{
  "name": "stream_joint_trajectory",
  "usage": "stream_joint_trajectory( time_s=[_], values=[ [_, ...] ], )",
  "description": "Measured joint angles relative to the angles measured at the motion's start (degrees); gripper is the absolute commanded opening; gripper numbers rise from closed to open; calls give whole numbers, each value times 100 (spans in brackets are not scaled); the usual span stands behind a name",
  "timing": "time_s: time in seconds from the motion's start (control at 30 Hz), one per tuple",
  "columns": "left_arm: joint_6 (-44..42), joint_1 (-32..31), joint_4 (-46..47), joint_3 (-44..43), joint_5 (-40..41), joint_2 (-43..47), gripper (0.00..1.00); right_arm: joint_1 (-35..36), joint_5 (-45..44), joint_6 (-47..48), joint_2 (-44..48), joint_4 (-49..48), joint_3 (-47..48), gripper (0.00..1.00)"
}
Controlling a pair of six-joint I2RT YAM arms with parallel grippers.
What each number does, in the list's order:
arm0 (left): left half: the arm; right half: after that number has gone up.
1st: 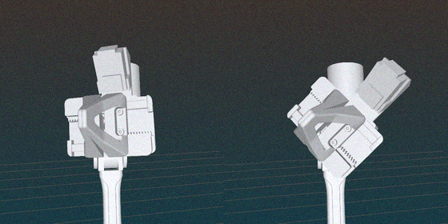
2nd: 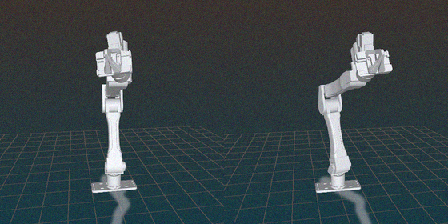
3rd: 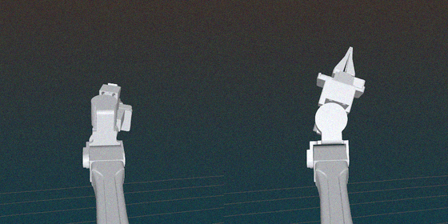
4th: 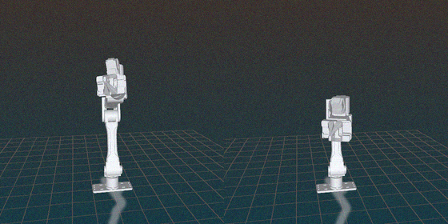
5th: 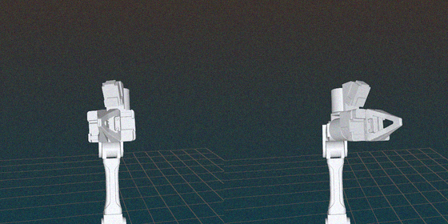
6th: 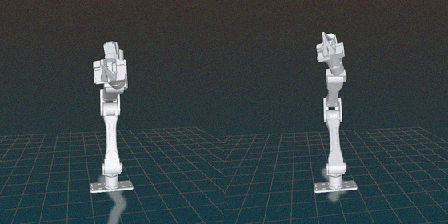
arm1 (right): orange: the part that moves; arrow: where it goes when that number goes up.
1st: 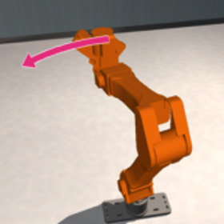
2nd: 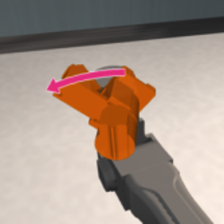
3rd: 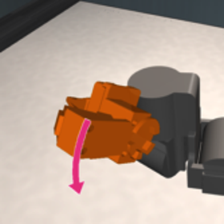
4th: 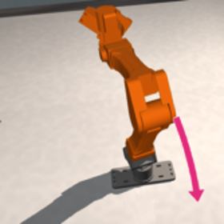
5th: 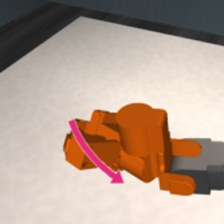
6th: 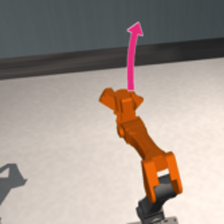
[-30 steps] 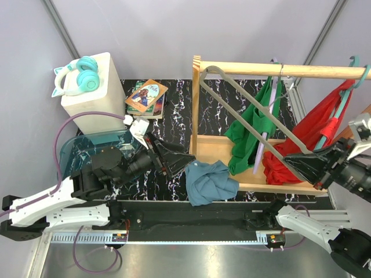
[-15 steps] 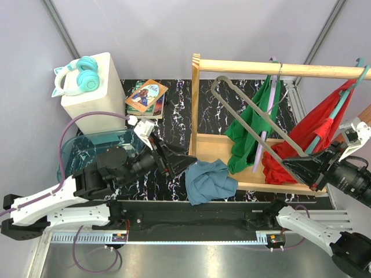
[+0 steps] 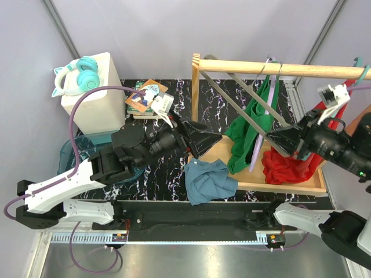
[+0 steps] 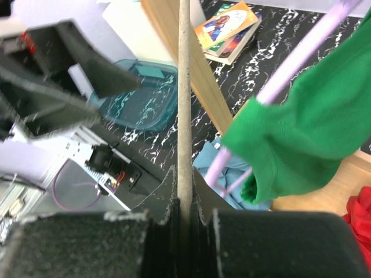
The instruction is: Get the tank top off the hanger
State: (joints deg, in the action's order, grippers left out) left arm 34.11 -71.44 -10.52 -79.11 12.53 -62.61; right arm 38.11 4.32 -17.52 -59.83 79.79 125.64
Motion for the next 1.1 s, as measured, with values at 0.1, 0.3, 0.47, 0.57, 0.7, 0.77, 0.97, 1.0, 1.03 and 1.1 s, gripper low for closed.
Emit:
stream_joint_trajectory(
  time_s=[0.1, 0.3, 0.47, 0.57, 0.7, 0.77, 0.97, 1.0, 1.03, 1.1],
  values=[
    [35, 0, 94, 63, 9, 26, 80, 0, -103, -87, -304, -7, 225, 0],
    [138, 0, 107, 664, 90, 407, 81, 0, -195, -282, -632, -17, 313, 0],
    [175, 0, -149, 1073, 96, 704, 90, 0, -136, -358, -518, -70, -212, 0],
    [197, 0, -503, 1329, 96, 861, 93, 0, -116, -393, -348, -133, -713, 2],
    [243, -4, -776, 1617, 94, 826, 93, 0, -33, -446, -120, -400, -1187, 24],
    [286, -24, -868, 1851, 103, 752, 93, -2, 11, -514, -9, -431, -1357, 41],
    [337, -55, -1189, 2393, 221, 74, 94, 0, 164, -680, 249, -269, -1644, 73],
    [343, -52, -1222, 2455, 240, -17, 94, 0, 175, -710, 286, -256, -1652, 75],
    [348, -52, -1272, 2531, 264, -116, 94, 0, 188, -721, 337, -245, -1659, 80],
    [374, -52, -1340, 2664, 313, -251, 94, 0, 232, -765, 459, -216, -1661, 92]
  ],
)
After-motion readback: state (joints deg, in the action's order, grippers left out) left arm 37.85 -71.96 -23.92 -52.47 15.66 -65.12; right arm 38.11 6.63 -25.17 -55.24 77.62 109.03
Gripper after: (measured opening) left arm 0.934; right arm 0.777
